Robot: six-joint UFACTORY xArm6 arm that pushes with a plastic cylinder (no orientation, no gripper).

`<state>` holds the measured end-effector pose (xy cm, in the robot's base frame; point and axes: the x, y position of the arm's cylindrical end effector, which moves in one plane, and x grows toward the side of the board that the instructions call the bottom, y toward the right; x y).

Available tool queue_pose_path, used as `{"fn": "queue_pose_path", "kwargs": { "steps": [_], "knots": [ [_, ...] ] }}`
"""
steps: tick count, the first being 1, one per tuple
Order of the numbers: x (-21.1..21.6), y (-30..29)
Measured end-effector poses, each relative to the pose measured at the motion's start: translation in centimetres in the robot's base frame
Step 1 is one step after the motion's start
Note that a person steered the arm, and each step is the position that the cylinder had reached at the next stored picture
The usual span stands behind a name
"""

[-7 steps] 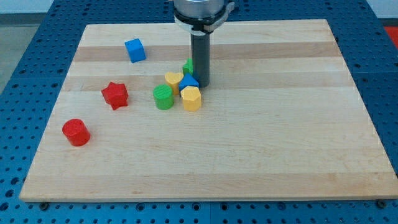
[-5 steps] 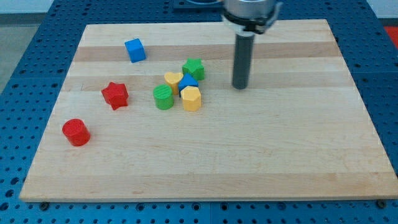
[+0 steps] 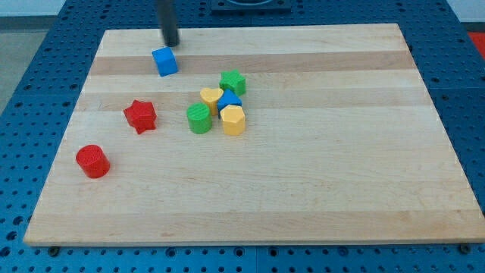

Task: Push the blue cube into the top side of the yellow heart

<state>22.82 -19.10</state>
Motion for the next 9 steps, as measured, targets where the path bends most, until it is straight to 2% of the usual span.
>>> {"fn": "queue_pose_path", "kwargs": {
  "steps": [1,2,4,9],
  "knots": [
    [1.1,-6.2],
    [3.3,-3.9],
    [7.4,4.4],
    [11.3,9.1]
  ]
}}
